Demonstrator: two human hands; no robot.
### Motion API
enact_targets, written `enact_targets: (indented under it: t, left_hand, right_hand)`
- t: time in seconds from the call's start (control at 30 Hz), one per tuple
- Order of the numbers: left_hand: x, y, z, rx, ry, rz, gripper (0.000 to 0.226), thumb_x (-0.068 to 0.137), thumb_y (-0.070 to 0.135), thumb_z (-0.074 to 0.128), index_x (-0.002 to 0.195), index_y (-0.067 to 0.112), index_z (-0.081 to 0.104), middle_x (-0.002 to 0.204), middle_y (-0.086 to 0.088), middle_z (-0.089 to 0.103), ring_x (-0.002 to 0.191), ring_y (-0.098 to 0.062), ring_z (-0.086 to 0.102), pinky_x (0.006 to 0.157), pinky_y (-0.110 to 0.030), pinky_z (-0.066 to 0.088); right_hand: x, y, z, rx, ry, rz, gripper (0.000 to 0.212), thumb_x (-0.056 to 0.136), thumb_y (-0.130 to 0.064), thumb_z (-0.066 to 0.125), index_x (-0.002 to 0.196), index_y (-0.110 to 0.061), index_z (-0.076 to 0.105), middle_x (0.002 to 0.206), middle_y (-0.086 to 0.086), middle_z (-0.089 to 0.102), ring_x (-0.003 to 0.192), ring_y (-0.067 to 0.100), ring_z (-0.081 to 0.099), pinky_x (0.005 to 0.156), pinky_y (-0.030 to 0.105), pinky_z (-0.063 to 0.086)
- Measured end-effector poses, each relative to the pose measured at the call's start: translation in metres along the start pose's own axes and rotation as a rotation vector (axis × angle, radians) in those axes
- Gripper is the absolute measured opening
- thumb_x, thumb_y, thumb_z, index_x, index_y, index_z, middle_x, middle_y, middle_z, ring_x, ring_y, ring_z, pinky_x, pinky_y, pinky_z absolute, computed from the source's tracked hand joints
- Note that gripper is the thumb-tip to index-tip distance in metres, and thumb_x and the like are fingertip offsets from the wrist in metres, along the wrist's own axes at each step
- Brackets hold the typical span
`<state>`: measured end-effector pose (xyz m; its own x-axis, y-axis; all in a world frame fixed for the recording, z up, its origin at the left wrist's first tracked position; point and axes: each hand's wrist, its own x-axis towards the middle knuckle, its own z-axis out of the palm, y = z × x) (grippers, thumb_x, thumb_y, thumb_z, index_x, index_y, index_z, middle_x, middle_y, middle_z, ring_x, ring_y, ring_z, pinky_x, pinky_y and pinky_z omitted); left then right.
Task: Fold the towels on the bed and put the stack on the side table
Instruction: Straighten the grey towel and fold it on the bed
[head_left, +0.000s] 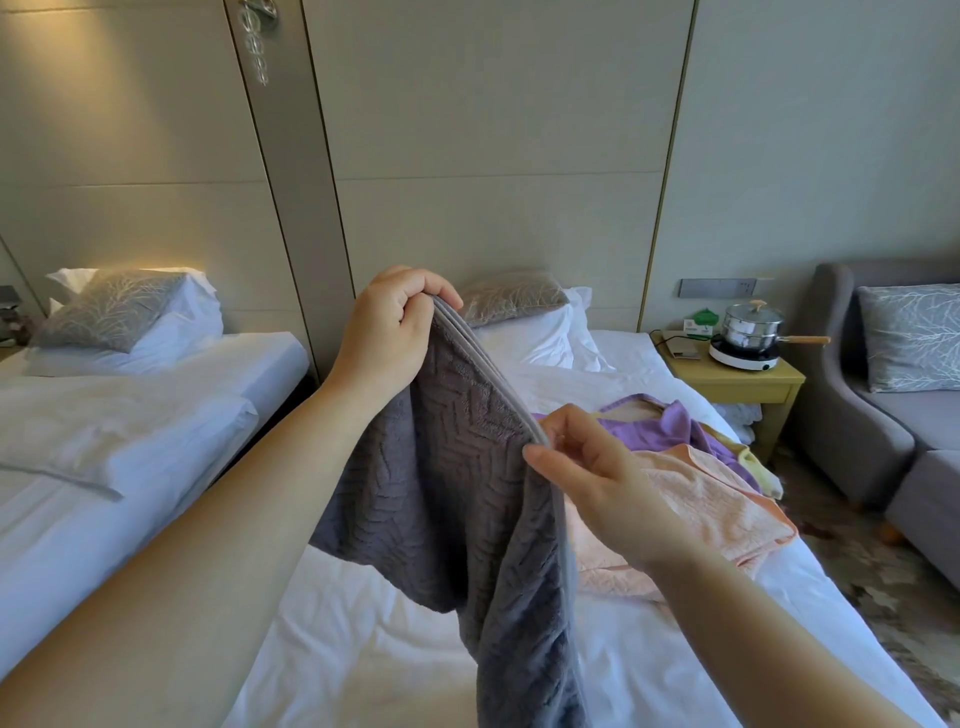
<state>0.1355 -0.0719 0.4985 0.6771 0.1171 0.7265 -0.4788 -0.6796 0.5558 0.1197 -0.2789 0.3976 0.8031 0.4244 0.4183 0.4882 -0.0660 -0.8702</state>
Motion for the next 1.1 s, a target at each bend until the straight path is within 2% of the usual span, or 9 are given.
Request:
enact_targets:
  t: [0.27,0.37,0.43,0.5,0.57,0.63,0.73,0.9,1.1]
  left_hand:
    - [-0.001,-0.015,-0.001,0.096,-0.031,-0.079,0.038,0.086,-0.006,0.037,0.082,0.018,0.067,0.095,0.001,0.060,0.094,-0.019,0.054,0.074,-0.018,0.036]
    - [-0.003,-0.019,-0.002,0.427,-0.295,-0.083,0.036,0.082,0.008,0.045,0.103,0.027,0.067,0.118,0.001,0.060,0.112,-0.024,0.051,0.092,-0.031,0.039]
    - [-0.016,-0.009,0.007,0.529,-0.497,0.099,0.050,0.071,0.025,0.044,0.116,0.036,0.062,0.131,0.013,0.055,0.126,-0.014,0.042,0.107,-0.035,0.025]
    - [-0.033,0.003,0.018,0.302,-0.701,0.115,0.054,0.069,0.030,0.036,0.116,0.039,0.059,0.127,0.027,0.053,0.124,0.011,0.032,0.111,-0.031,0.003]
    - [-0.048,0.005,0.029,0.093,-0.810,0.019,0.042,0.080,0.033,0.028,0.106,0.033,0.060,0.111,0.021,0.062,0.116,0.014,0.040,0.109,-0.025,-0.007]
    - [-0.056,0.002,0.037,0.109,-0.758,0.049,0.041,0.091,0.041,0.022,0.089,0.024,0.058,0.090,0.007,0.064,0.095,-0.007,0.055,0.109,-0.034,0.016]
    - [-0.060,0.005,0.045,0.160,-0.639,0.083,0.048,0.098,0.051,0.030,0.073,0.018,0.055,0.069,0.001,0.057,0.071,-0.017,0.053,0.076,-0.039,0.042]
    - [-0.046,0.014,0.047,0.035,-0.564,0.115,0.041,0.098,0.034,0.046,0.062,0.016,0.042,0.056,0.004,0.040,0.056,-0.012,0.041,0.061,-0.033,0.035]
    - [-0.026,0.006,0.025,0.046,-0.502,0.127,0.045,0.091,0.047,0.043,0.063,0.013,0.039,0.057,0.004,0.033,0.054,-0.008,0.034,0.057,-0.028,0.030]
  right_hand:
    - [0.008,0.008,-0.006,-0.187,0.156,-0.091,0.026,0.088,-0.015,0.066,0.078,-0.027,0.045,0.063,-0.018,0.048,0.057,0.001,0.040,0.058,0.012,0.035]
    - [0.017,0.004,-0.007,-0.152,0.072,-0.111,0.023,0.087,-0.015,0.065,0.079,-0.024,0.046,0.064,-0.016,0.048,0.059,0.001,0.040,0.060,0.014,0.035]
    - [0.022,0.001,-0.005,-0.135,0.001,-0.091,0.018,0.084,-0.022,0.065,0.079,-0.024,0.047,0.068,-0.011,0.050,0.064,0.009,0.044,0.064,0.023,0.038]
    - [0.024,0.000,-0.006,-0.088,-0.043,-0.072,0.017,0.083,-0.020,0.065,0.080,-0.021,0.048,0.074,0.002,0.053,0.070,0.026,0.048,0.070,0.035,0.040]
    - [0.024,0.000,-0.008,-0.042,-0.054,-0.069,0.017,0.082,-0.017,0.066,0.080,-0.016,0.049,0.075,0.005,0.054,0.071,0.027,0.048,0.071,0.039,0.039]
    - [0.021,-0.001,-0.012,-0.014,-0.046,-0.058,0.017,0.082,-0.016,0.066,0.082,-0.010,0.051,0.075,0.005,0.055,0.073,0.020,0.050,0.071,0.038,0.041]
    - [0.014,0.000,-0.016,0.051,-0.046,-0.010,0.016,0.086,-0.007,0.067,0.086,0.000,0.052,0.077,0.005,0.057,0.076,0.017,0.053,0.074,0.035,0.045]
    - [-0.007,0.007,-0.023,0.206,-0.167,0.171,0.024,0.078,-0.018,0.077,0.091,-0.005,0.061,0.090,0.010,0.066,0.086,0.023,0.063,0.085,0.038,0.052]
    - [-0.017,0.011,-0.028,-0.018,-0.249,0.188,0.052,0.072,-0.043,0.077,0.097,0.001,0.064,0.108,0.024,0.062,0.102,0.041,0.060,0.096,0.058,0.044]
